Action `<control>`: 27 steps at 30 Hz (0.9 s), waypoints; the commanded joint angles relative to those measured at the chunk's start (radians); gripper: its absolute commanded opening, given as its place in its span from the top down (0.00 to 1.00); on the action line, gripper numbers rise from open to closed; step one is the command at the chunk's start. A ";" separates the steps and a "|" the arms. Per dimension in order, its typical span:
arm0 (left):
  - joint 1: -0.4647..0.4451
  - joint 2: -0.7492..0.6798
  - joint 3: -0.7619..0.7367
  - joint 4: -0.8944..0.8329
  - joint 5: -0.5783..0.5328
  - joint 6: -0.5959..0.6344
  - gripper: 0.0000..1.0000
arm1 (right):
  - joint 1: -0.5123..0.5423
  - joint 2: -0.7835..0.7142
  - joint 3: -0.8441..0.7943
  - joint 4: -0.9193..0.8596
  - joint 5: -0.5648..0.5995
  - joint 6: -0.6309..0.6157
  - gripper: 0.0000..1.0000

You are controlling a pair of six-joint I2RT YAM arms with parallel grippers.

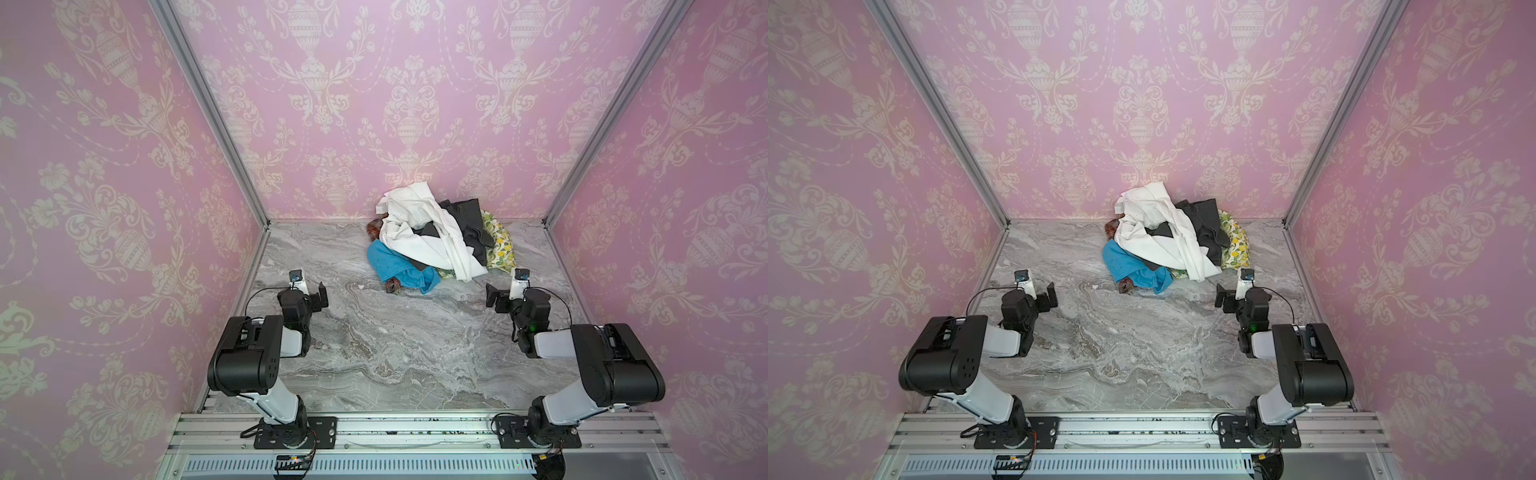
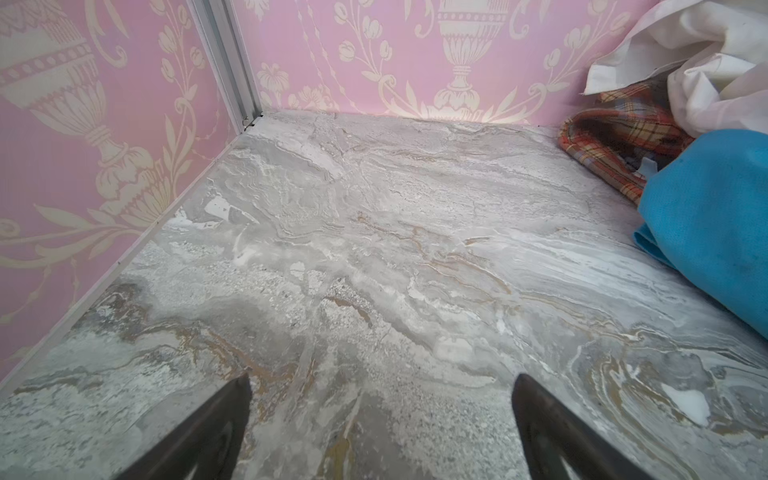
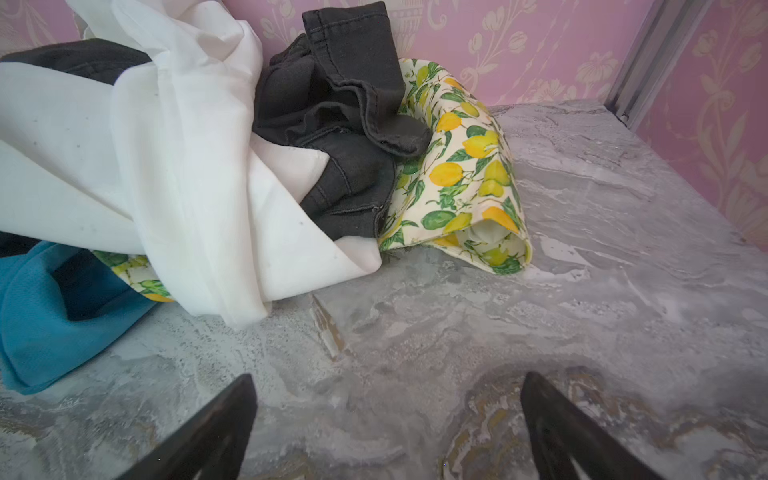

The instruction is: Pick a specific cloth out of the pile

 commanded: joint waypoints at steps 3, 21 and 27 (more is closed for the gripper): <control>-0.010 0.005 -0.003 -0.002 0.009 0.034 0.01 | 0.006 -0.002 0.015 0.002 -0.009 -0.018 0.00; -0.010 0.005 -0.011 0.014 -0.041 0.017 0.01 | 0.006 -0.002 0.015 0.000 -0.008 -0.018 0.00; -0.008 0.006 -0.008 0.013 -0.039 0.016 0.01 | 0.003 -0.002 0.017 -0.003 -0.010 -0.018 0.00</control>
